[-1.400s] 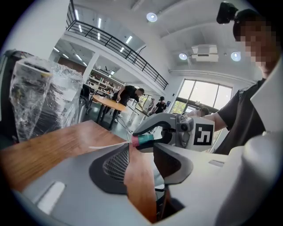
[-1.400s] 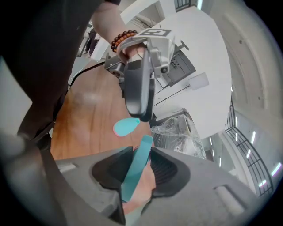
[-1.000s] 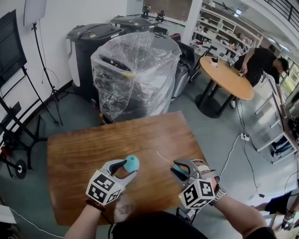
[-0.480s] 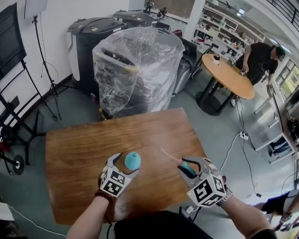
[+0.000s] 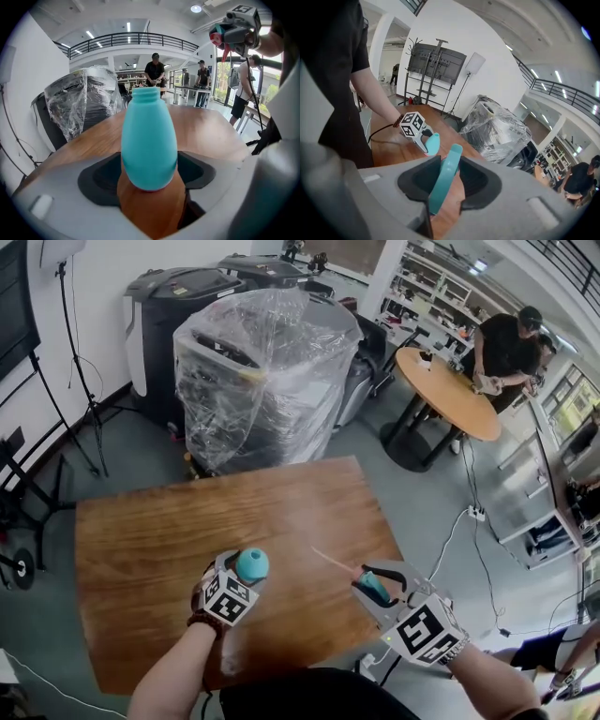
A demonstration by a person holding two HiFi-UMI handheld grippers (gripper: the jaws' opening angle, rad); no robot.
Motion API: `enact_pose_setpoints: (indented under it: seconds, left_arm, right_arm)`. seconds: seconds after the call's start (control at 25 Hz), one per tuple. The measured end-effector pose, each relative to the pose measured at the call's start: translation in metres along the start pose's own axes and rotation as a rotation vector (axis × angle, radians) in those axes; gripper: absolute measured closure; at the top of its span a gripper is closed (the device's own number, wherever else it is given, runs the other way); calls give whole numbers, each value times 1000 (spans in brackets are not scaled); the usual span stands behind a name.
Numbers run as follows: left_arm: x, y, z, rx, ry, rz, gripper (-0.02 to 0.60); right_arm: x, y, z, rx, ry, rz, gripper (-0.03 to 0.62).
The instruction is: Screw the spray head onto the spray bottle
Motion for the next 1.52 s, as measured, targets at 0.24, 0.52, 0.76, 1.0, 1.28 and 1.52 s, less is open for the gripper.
enact_pose_setpoints:
  seconds: [0.24,0.52,0.76,1.0,1.28,1.52]
  left_arm:
    - [-3,-11,6,-20,113,-56,201]
    - [-12,-41,-1,-116,399,-156,206]
    - [-21,-65,0,-168,583,-212,204]
    - [-20,-80,2,-180,641,-248,204]
    - [-39,-96,27,-170,713,-218,204]
    - [-60,-108,51,-140,759,-192,206]
  right_arm:
    - [-16,-3,-9,-61,-32,38,477]
    - [-36,-2,-31,-161,-124,104,477]
    - [-48,6,-48,-212,-181,131,477]
    - [-57,9,-61,-249,-213,150,477]
    - [-56,25,-73,-272,-245,123,477]
    - [-49,40,-79,-263,-297,90,477]
Point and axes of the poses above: the fingertips, and each gripper's own axes: y forward along the fingers, z to its right, x out of its underside, the point moved 2 cm from there along -y, backward along the fingers, and after that the axes turned 6 degrees about -x, right-handed, at the moved point
